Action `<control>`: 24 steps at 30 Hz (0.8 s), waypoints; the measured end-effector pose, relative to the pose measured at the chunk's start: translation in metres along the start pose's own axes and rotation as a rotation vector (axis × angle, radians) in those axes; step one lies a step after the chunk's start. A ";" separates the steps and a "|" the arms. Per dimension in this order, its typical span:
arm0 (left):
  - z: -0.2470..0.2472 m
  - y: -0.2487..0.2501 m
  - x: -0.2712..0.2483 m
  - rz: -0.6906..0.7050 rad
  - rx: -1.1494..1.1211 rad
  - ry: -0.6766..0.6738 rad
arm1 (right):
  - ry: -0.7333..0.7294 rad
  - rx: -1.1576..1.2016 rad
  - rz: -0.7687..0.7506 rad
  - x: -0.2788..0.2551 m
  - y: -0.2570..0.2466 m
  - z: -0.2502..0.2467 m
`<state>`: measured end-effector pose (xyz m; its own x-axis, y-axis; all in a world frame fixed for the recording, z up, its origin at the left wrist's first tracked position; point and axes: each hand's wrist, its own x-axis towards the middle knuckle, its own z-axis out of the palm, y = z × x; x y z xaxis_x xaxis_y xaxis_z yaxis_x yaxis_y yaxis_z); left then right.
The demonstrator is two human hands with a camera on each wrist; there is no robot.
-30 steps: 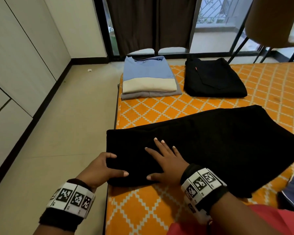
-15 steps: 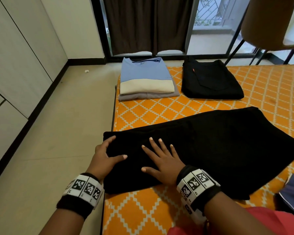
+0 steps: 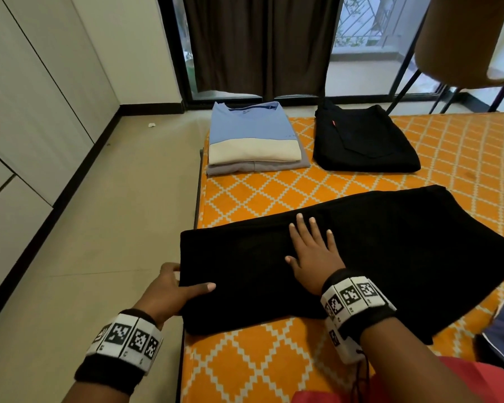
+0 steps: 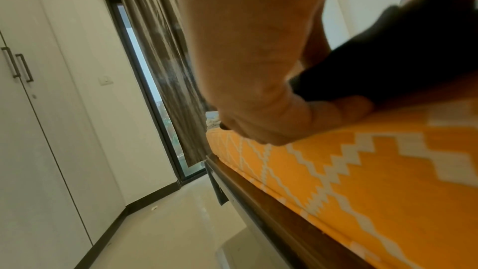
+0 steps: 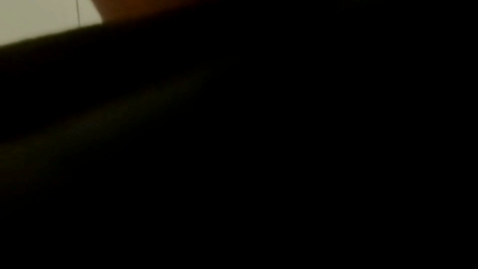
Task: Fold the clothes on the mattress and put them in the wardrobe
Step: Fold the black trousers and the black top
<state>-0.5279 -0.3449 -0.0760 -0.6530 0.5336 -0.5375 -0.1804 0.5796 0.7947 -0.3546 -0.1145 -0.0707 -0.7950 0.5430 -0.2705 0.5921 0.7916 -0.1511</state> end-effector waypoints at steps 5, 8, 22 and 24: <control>0.000 0.005 -0.014 0.055 -0.163 -0.142 | 0.260 0.467 -0.193 -0.012 -0.029 -0.020; 0.012 0.018 -0.027 0.194 -0.301 -0.217 | 0.053 0.889 -0.193 -0.028 -0.066 -0.029; 0.040 0.013 -0.043 0.171 0.138 -0.269 | -0.141 0.975 0.062 -0.018 -0.082 -0.030; 0.039 0.009 -0.042 0.205 0.160 -0.260 | -0.150 0.928 0.004 -0.013 -0.095 -0.036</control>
<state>-0.4730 -0.3379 -0.0572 -0.4515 0.7752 -0.4417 0.0657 0.5226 0.8500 -0.4052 -0.1863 -0.0190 -0.8058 0.4520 -0.3827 0.5145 0.2144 -0.8302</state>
